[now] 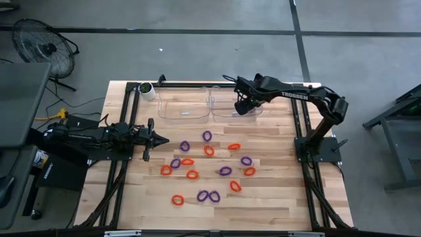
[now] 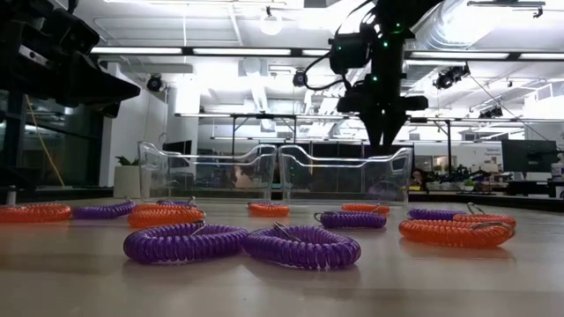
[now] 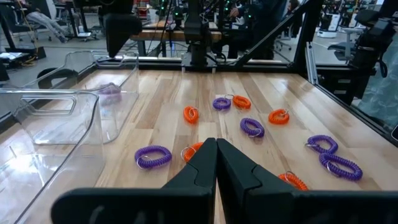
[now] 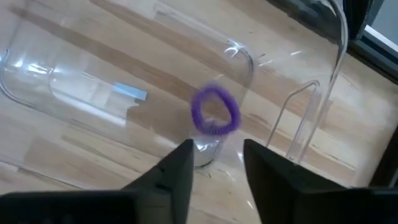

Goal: Sort spring keychains
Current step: Put the orange spring keychain into the left bin

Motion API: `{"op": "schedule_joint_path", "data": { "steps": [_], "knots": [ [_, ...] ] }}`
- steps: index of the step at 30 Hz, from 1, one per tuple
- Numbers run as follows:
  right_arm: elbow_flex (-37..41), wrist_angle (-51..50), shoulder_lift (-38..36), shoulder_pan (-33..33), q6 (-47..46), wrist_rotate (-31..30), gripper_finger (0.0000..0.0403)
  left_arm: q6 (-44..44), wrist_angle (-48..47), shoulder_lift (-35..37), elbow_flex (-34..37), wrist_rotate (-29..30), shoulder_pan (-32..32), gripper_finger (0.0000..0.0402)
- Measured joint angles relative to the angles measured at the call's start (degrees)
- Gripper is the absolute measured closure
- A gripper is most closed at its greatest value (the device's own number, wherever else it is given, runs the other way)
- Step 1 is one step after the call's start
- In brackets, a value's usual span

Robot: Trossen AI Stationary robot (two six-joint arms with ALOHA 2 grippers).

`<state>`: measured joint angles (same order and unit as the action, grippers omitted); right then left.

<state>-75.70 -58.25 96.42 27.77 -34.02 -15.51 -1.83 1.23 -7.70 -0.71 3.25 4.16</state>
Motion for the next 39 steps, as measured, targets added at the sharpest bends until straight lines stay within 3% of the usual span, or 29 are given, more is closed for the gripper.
{"op": "schedule_joint_path", "data": {
  "steps": [7,18,25,29,39],
  "knots": [
    [0.0,-0.36,-0.92,-2.12,0.03,3.18,0.0194,0.02,0.0,0.0,0.0,0.0,0.01,0.0399],
    [0.0,-0.42,-0.96,-11.61,9.88,13.07,0.0196,0.02,0.0,0.0,0.0,0.0,-0.02,0.0399],
    [1.33,0.74,-1.03,-18.57,26.85,16.21,0.0196,0.02,0.0,0.0,0.0,0.0,0.0,0.0399],
    [4.86,5.03,-1.03,-21.48,33.95,18.21,0.0197,0.01,0.0,0.0,0.0,0.0,0.01,0.0399],
    [15.4,23.32,-1.03,-25.26,37.03,20.57,0.0198,0.0,0.0,0.0,0.0,0.0,0.01,0.0399]
  ]
}}
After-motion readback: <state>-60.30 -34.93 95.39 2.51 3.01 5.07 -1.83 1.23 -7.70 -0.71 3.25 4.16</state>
